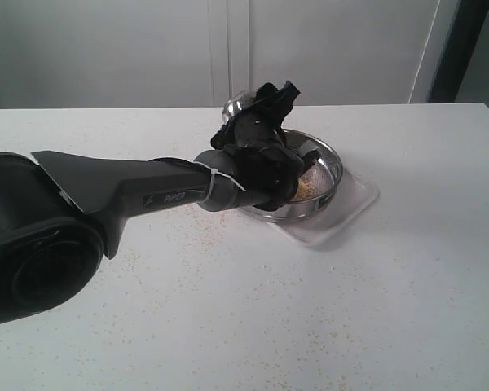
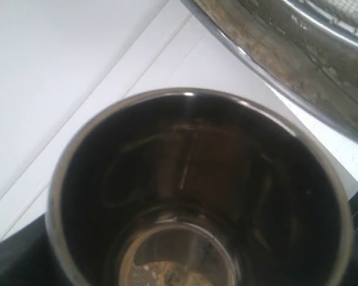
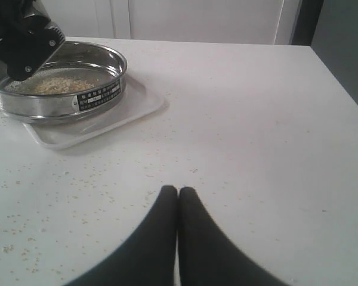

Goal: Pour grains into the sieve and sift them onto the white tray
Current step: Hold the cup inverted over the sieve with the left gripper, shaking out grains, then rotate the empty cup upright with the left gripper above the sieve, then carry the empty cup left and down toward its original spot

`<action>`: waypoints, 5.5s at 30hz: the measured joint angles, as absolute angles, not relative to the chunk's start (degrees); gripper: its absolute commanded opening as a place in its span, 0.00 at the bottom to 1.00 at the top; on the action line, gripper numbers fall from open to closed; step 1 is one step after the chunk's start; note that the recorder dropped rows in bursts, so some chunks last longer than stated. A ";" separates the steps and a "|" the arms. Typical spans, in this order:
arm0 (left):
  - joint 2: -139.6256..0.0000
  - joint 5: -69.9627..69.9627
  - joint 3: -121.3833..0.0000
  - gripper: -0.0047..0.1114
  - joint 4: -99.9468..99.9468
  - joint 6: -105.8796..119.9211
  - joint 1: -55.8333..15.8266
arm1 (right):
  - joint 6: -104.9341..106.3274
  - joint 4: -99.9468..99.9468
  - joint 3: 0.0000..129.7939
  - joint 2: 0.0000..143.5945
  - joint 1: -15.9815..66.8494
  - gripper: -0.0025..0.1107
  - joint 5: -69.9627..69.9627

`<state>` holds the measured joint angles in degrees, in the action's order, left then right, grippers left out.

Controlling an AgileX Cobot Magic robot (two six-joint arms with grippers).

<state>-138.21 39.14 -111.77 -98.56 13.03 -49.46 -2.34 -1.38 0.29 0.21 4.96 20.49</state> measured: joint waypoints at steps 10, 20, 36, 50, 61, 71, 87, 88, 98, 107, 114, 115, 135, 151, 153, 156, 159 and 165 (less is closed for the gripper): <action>-138.21 41.92 -111.77 0.04 -98.56 12.72 -50.05 | -2.34 -1.38 0.29 0.21 4.96 0.02 20.49; -138.21 44.49 -111.77 0.04 -98.56 9.82 -50.94 | -2.34 -1.38 0.29 0.21 4.96 0.02 20.49; -138.21 43.65 -111.77 0.04 -98.56 9.69 -49.87 | -2.34 -1.38 0.29 0.21 4.96 0.02 20.49; -138.21 41.90 -111.77 0.04 -98.56 3.17 -50.68 | -2.34 -1.38 0.29 0.21 4.96 0.02 20.49; -138.21 46.58 -111.77 0.04 -98.56 1.96 -50.54 | -2.34 -1.38 0.29 0.21 4.96 0.02 20.49; -138.21 46.87 -111.77 0.04 -98.56 1.87 -49.78 | -2.34 -1.38 0.29 0.21 4.96 0.02 20.49; -138.21 44.45 -112.42 0.04 -98.43 -4.19 -51.26 | -2.34 -1.38 0.29 0.21 4.96 0.02 20.49; -138.21 44.97 -112.42 0.04 -98.43 -3.41 -51.39 | -2.34 -1.38 0.29 0.21 4.96 0.02 20.49; -138.21 49.27 -112.78 0.04 -97.14 -7.97 -50.59 | -2.34 -1.38 0.29 0.21 4.96 0.02 20.49; -135.74 47.01 -112.88 0.04 -82.68 -13.50 -50.25 | -2.34 -1.38 0.29 0.21 4.96 0.02 20.49; -130.83 39.60 -112.88 0.04 -69.42 -14.56 -47.65 | -2.34 -1.38 0.29 0.21 4.96 0.02 20.49; -130.37 38.93 -112.88 0.04 -67.48 -14.69 -47.16 | -2.34 -1.38 0.29 0.21 4.96 0.02 20.49; -126.41 32.60 -112.88 0.04 -43.76 -14.90 -41.40 | -2.34 -1.38 0.29 0.21 4.96 0.02 20.49; -119.69 27.43 -105.60 0.04 -32.87 -14.70 -37.64 | -2.34 -1.38 0.29 0.21 4.96 0.02 20.49; -118.15 24.62 -102.35 0.04 -31.87 -14.70 -36.70 | -2.34 -1.38 0.29 0.21 4.96 0.02 20.38; -115.87 20.50 -98.70 0.04 -30.06 -14.70 -35.63 | -2.34 -1.38 0.29 0.21 4.96 0.02 20.38; -113.81 16.37 -94.49 0.04 -27.92 -14.70 -34.19 | -2.34 -1.38 0.29 0.21 4.96 0.02 20.38; -111.44 11.25 -88.18 0.04 -27.40 -14.70 -33.36 | -2.34 -1.38 0.29 0.21 4.96 0.02 20.38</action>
<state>-111.44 11.25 -88.18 -27.40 -14.70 -33.36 -2.34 -1.38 0.29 0.21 4.96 20.38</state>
